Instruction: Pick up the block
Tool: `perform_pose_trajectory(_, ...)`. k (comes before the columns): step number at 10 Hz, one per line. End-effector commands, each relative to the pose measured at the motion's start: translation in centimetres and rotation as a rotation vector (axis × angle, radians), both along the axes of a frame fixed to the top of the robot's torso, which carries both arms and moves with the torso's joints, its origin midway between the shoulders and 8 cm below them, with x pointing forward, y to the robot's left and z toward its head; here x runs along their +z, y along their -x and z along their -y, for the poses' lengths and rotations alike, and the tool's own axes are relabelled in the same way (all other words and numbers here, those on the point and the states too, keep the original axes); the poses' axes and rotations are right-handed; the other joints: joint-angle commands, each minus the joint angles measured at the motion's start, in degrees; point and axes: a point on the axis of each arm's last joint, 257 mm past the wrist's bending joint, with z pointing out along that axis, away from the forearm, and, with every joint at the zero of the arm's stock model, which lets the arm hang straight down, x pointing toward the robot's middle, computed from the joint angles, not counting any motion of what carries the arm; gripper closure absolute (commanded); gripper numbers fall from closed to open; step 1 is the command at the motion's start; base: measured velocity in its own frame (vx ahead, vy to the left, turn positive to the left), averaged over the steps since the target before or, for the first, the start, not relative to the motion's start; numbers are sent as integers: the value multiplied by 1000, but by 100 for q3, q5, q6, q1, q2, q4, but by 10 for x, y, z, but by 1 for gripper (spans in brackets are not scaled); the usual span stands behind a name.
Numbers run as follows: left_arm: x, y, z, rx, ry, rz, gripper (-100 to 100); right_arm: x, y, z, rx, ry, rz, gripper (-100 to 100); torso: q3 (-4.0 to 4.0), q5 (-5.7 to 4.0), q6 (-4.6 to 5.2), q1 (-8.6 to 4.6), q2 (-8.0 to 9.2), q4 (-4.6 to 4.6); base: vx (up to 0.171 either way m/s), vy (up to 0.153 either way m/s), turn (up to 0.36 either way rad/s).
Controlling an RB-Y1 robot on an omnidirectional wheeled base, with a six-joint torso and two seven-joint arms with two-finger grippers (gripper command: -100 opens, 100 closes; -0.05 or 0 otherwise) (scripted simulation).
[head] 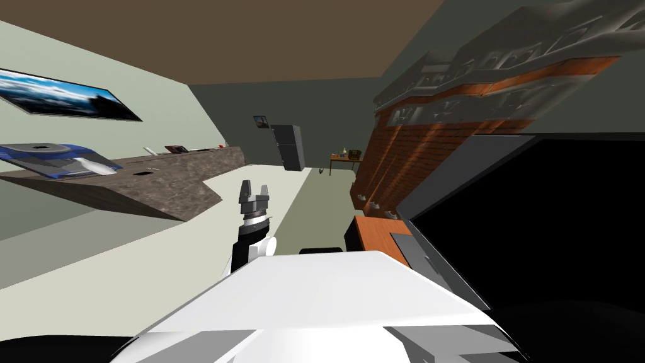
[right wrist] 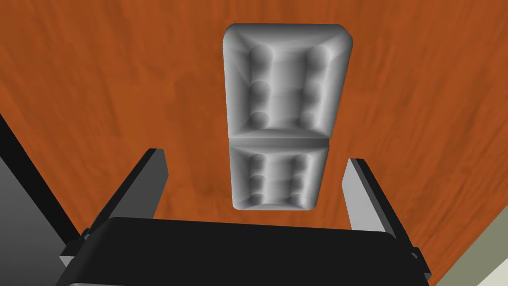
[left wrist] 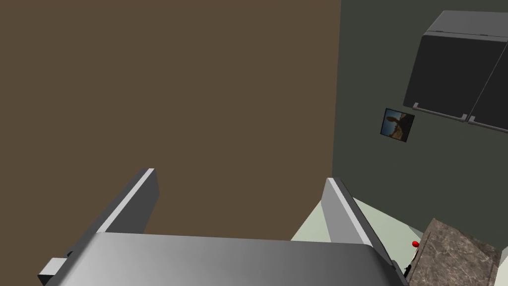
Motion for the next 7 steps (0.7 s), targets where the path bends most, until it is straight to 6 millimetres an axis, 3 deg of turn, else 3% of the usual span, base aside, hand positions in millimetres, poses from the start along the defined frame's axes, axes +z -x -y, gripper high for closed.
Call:
perform_pose_trajectory(1, 0, 0, 0, 0, 0, 0, 0, 0, 0, 0, 0, 0, 0, -100, 0, 0, 0, 0, 0, 0, -11, 11, 36)
perform_pose_trajectory(4, 0, 0, 0, 0, 0, 0, 0, 0, 0, 0, 0, 0, 0, -100, -2, 2, 0, -7, -4, 0, 4, -4, -12)
perform_pose_trajectory(7, 0, 0, 0, 0, 0, 0, 0, -8, 2, -7, -48, 9, -3, -100, 11, -16, -8, 12, 12, 12, -40, 40, 131)
